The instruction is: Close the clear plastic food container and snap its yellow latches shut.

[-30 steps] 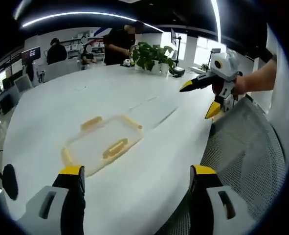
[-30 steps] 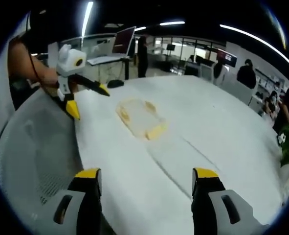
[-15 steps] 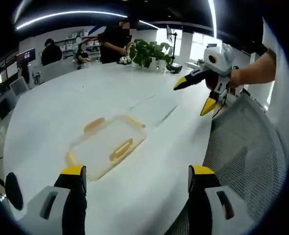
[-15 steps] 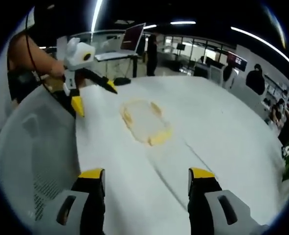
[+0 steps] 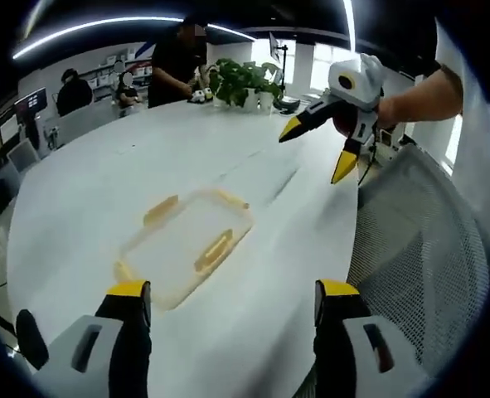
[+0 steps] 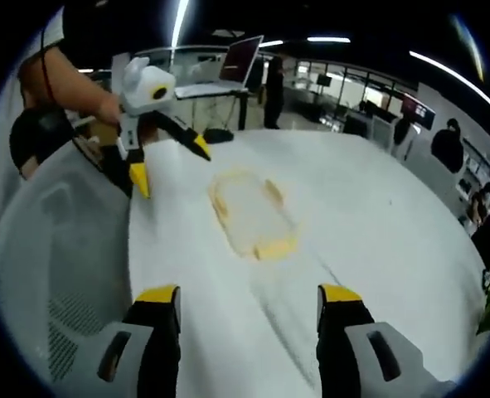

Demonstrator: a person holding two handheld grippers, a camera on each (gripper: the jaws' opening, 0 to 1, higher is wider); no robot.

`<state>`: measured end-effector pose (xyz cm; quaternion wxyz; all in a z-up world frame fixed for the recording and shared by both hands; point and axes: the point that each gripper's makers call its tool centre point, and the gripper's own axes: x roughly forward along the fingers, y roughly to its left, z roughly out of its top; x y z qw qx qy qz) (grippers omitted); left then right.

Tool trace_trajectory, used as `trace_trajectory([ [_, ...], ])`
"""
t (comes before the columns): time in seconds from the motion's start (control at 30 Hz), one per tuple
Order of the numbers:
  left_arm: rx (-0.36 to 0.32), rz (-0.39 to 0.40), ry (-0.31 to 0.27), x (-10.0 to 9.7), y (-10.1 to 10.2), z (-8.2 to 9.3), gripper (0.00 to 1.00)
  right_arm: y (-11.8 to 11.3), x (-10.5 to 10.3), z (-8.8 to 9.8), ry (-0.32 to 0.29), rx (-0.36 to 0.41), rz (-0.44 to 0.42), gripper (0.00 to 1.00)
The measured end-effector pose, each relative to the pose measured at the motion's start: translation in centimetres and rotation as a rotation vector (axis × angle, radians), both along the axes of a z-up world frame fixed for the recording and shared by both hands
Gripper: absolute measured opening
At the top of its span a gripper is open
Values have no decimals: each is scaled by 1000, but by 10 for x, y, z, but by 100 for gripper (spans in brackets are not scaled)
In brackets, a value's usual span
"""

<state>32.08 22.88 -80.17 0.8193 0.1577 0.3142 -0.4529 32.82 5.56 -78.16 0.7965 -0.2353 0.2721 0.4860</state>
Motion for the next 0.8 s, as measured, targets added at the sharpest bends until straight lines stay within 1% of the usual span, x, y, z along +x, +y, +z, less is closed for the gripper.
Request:
trace_trajectory([
  [0.2,16,-27,-8,2,1,-1,81,9,5,1,-10,-17,37,65],
  [0.47,45,-52,-18,7,7,-1,80,18,10,3,-27,-36,87,64],
  [0.8,86,-95,-29,17,12,-1,78,23,15,2,-25,-56,128,64],
])
